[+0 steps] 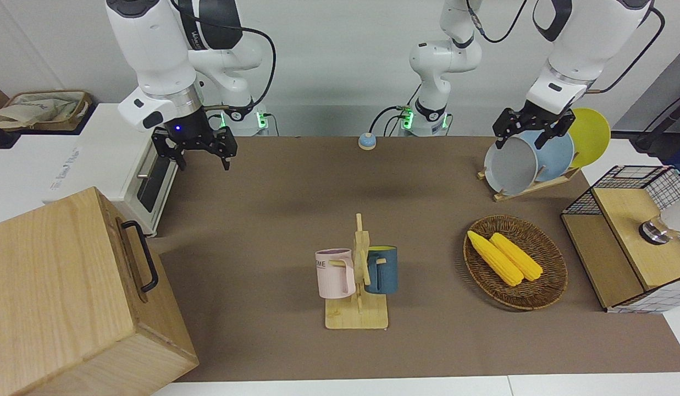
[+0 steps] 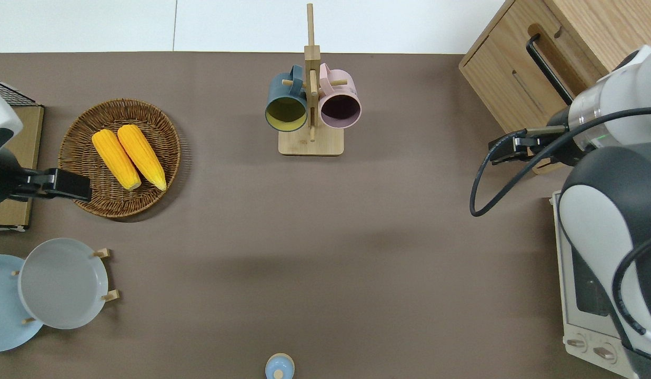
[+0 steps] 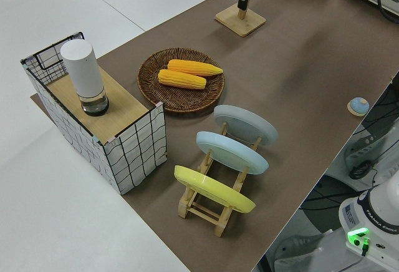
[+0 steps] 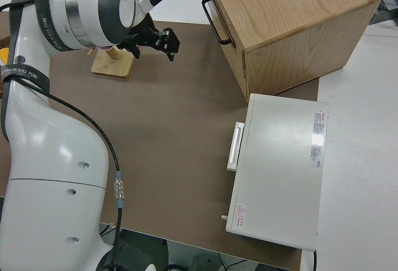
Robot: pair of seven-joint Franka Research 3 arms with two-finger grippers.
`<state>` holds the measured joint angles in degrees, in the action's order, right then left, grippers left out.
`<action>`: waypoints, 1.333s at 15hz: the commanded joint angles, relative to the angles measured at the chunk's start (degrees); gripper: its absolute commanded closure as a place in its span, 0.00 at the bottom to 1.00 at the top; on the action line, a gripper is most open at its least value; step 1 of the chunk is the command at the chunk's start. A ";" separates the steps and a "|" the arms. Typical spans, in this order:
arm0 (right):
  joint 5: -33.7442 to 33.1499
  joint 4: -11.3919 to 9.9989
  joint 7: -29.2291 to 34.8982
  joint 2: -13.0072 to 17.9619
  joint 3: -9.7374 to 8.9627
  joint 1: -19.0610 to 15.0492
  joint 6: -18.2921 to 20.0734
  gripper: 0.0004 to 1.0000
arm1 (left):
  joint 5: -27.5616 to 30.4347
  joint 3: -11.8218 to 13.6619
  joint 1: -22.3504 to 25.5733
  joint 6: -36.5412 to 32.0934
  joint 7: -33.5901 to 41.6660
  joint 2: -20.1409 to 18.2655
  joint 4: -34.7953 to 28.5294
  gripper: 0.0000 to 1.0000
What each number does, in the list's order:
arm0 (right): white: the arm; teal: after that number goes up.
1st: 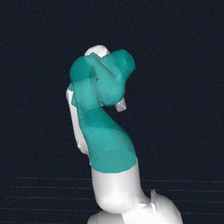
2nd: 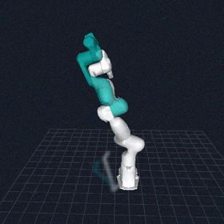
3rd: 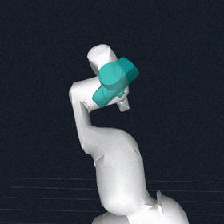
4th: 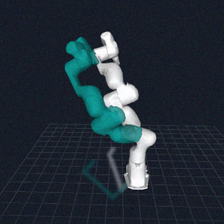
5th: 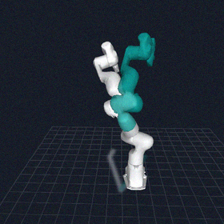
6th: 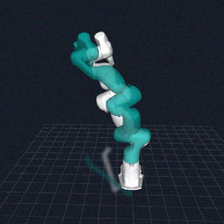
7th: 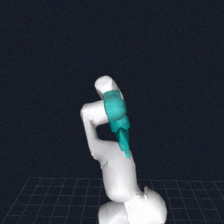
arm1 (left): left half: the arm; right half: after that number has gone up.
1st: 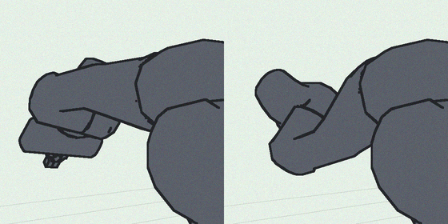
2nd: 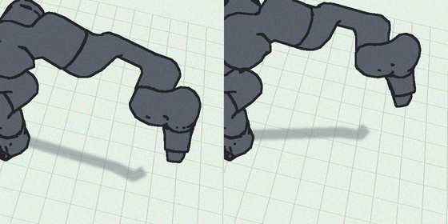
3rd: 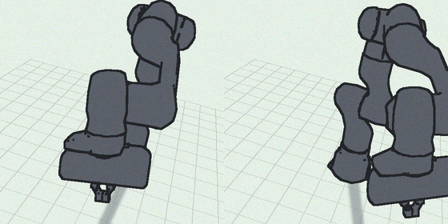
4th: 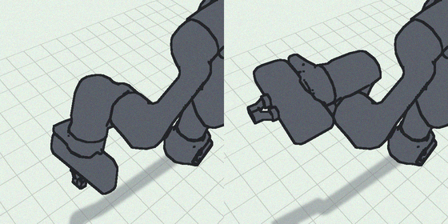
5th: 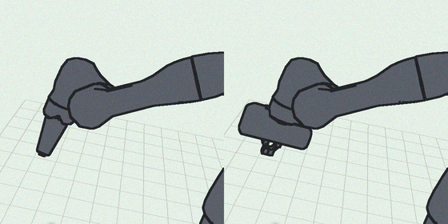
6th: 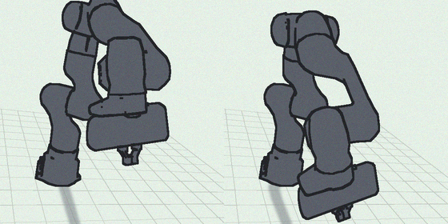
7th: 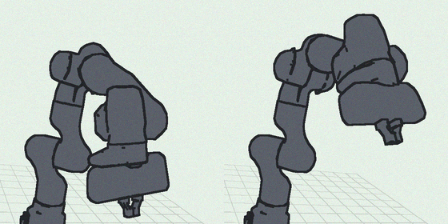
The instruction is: Slide drawer open with right arm
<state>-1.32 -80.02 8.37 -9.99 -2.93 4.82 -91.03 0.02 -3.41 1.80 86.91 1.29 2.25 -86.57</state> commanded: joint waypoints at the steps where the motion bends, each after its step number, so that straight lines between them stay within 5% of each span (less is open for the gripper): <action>1: 1.05 -0.14 0.23 -0.12 -0.41 -1.73 0.59 0.01 | -0.98 -0.37 0.22 -1.13 0.56 0.65 1.49 0.01; 14: 1.32 0.92 -0.37 -0.12 -0.49 -1.31 1.20 0.02 | -0.98 -0.37 0.22 -1.13 0.56 0.65 1.49 0.01; 20: -3.49 0.92 -0.81 -0.12 -1.28 -0.25 3.49 0.02 | -0.98 -0.37 0.22 -1.13 0.56 0.65 1.40 0.01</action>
<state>-1.50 -79.62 8.41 -10.15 -3.29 4.28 -88.97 0.02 -3.41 1.80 86.91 1.29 2.25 -86.57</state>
